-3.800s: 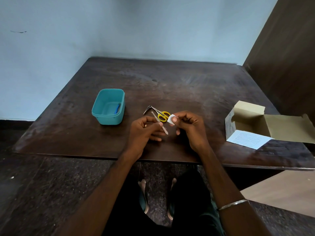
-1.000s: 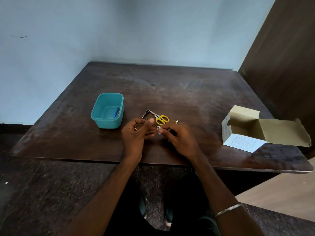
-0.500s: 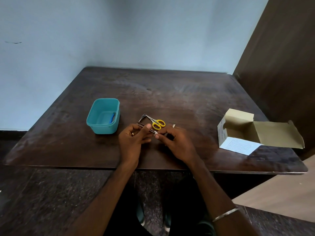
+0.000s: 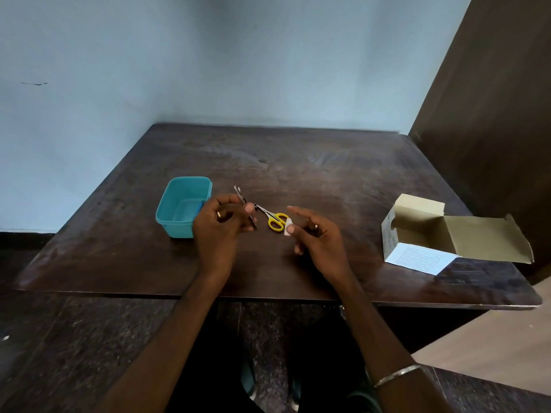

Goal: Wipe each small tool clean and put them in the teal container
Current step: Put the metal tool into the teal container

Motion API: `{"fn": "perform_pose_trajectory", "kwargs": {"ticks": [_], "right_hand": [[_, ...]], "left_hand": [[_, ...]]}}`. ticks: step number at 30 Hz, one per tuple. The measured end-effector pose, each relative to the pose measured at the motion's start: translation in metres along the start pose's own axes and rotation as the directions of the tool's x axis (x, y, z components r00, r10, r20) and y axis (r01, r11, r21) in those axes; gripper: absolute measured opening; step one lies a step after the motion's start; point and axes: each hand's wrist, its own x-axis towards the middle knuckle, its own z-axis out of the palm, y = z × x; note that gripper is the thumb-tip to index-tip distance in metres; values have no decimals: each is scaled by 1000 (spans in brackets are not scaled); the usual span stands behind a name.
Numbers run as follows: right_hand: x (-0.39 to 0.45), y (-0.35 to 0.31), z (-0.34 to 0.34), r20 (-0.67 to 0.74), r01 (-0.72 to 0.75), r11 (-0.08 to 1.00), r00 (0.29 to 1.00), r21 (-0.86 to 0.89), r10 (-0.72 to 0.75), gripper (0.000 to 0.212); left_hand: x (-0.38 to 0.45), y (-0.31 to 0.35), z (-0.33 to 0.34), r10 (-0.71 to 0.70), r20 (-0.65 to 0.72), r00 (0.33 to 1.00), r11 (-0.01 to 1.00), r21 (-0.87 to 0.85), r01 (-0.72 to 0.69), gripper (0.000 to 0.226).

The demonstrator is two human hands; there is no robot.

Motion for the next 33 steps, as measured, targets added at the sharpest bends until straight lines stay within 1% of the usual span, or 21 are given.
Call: {"fn": "perform_pose_trajectory", "kwargs": {"ticks": [3, 5, 8, 10, 12, 15, 17, 19, 21, 24, 28, 33], "right_hand": [[0, 0, 0, 13, -9, 1000, 1000, -16, 9, 19], [-1, 0, 0, 7, -25, 999, 1000, -23, 25, 13], [-1, -2, 0, 2, -45, 999, 999, -13, 45, 8], [-1, -4, 0, 1, -67, 998, 998, 18, 67, 9], [-2, -6, 0, 3, -83, 996, 997, 38, 83, 12], [-1, -6, 0, -7, -92, 995, 996, 49, 93, 18], [-1, -5, 0, -16, -101, 993, 995, 62, 102, 20], [-2, -4, 0, -16, -100, 993, 995, 64, 101, 21], [-2, -4, 0, -10, -100, 993, 995, 67, 101, 20], [-2, -5, 0, -11, -102, 993, 995, 61, 103, 17], [-3, -6, 0, -7, -107, 993, 994, 42, 108, 15], [-2, -6, 1, -5, -108, 993, 994, 46, 108, 14]], "left_hand": [[26, 20, -14, 96, 15, 995, 986, 135, -97, 31], [49, 29, -26, 97, 38, 995, 973, 207, -102, 31], [89, 36, -43, 2, 87, 996, 930, 367, -34, 22], [112, 35, -53, -88, 114, 990, 872, 490, 21, 19], [128, 29, -59, -148, 117, 982, 768, 639, 40, 16], [136, 19, -57, -223, 124, 967, 524, 852, 12, 21], [136, 14, -53, -235, 119, 965, 374, 927, -23, 28], [132, 9, -49, -216, 129, 968, 242, 967, -75, 31], [129, 6, -45, -188, 154, 970, 155, 980, -125, 29], [128, 1, -43, -207, 161, 965, 103, 985, -142, 26], [131, -2, -45, -216, 168, 962, 129, 981, -142, 22], [134, -4, -49, -241, 147, 959, 152, 982, -112, 29]]}}
